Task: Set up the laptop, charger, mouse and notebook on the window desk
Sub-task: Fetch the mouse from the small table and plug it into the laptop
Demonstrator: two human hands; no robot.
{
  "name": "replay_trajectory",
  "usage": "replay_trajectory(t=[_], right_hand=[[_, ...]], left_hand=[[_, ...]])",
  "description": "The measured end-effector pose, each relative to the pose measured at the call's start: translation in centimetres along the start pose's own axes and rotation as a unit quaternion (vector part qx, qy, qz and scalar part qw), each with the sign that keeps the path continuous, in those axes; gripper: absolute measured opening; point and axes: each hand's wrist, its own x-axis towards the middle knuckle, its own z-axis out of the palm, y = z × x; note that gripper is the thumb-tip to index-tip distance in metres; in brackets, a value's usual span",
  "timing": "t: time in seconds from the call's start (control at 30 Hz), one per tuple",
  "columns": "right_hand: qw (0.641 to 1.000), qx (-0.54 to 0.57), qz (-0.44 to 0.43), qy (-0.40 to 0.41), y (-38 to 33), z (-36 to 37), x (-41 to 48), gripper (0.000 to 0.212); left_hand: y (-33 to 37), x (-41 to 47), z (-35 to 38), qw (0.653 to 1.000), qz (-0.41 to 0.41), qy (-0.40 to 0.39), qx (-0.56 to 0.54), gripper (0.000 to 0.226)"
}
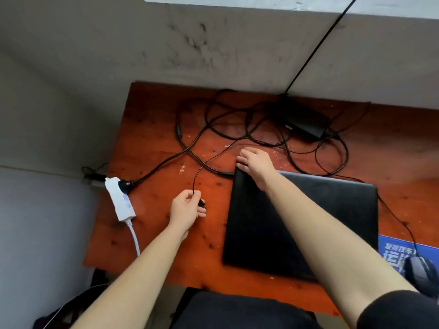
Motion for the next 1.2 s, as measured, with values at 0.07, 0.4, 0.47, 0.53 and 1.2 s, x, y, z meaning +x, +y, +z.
replay_trajectory(t=[0.07, 0.4, 0.47, 0.53, 1.2], right_hand=[[0.979, -0.168, -0.104, 0.052, 1.5, -0.8, -1.3, 0.034], [0.725, -0.598, -0.327, 0.098, 11.9, -3.7, -7.6, 0.050], [0.698, -0.628, -0.320, 0.122, 13.4, -4.0, -8.8, 0.052], [0.685, -0.654, -0.295, 0.127, 14.3, -4.1, -9.6, 0.056], [0.643, -0.681, -0.285, 0.204, 16.6, -2.7, -9.0, 0.060]], left_hand=[[-0.6, 0.0, -0.3, 1.000, -0.019, -0.006, -0.023, 0.021], [-2.0, 0.1, -0.5, 0.997, -0.025, 0.000, -0.076, 0.019], [-2.2, -0.3, -0.5, 0.999, 0.028, -0.012, -0.016, 0.024], [-2.7, -0.7, -0.7, 0.986, 0.129, -0.018, 0.107, 0.027], [-6.6, -0.7, 0.9, 0.809, 0.483, -0.019, 0.335, 0.021]])
